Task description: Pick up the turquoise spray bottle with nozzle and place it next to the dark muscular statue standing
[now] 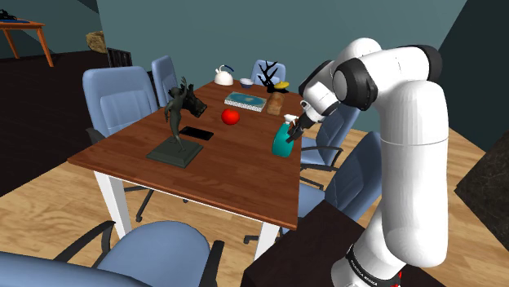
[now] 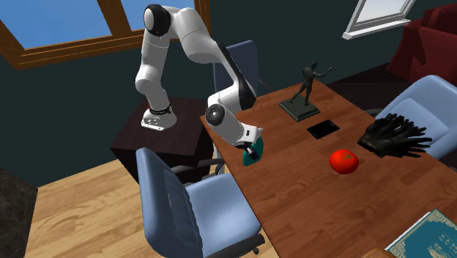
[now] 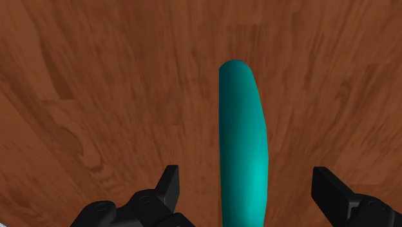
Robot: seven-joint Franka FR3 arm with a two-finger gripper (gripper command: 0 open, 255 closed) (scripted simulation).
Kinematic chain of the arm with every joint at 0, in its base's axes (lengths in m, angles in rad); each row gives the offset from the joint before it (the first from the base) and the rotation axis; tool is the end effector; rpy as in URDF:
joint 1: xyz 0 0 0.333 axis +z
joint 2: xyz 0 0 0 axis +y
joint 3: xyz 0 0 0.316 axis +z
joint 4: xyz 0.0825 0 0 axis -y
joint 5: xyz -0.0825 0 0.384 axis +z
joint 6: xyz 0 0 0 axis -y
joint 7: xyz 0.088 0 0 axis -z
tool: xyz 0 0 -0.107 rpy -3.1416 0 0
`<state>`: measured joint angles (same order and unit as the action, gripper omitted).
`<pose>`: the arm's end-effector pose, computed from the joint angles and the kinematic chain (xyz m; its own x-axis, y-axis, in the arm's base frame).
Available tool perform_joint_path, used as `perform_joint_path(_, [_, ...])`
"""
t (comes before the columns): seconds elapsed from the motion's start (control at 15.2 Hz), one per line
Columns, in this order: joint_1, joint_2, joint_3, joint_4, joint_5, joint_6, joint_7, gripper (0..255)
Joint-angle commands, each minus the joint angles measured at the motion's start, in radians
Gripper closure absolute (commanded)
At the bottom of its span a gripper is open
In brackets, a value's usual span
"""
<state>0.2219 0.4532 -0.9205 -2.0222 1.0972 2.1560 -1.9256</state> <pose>0.4899 -0.3363 0.3013 0.7251 0.4818 0.4920 0.5578 -0.8299 -0.0094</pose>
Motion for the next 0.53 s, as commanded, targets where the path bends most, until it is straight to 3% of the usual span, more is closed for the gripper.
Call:
perform_joint_path(0.0, [-0.002, 0.005, 0.004, 0.001, 0.006, 0.002, -0.003, 0])
perform_joint_path(0.4, [-0.002, 0.005, 0.004, 0.001, 0.006, 0.002, -0.003, 0])
perform_joint_path(0.46, [-0.002, 0.005, 0.004, 0.001, 0.006, 0.002, -0.003, 255])
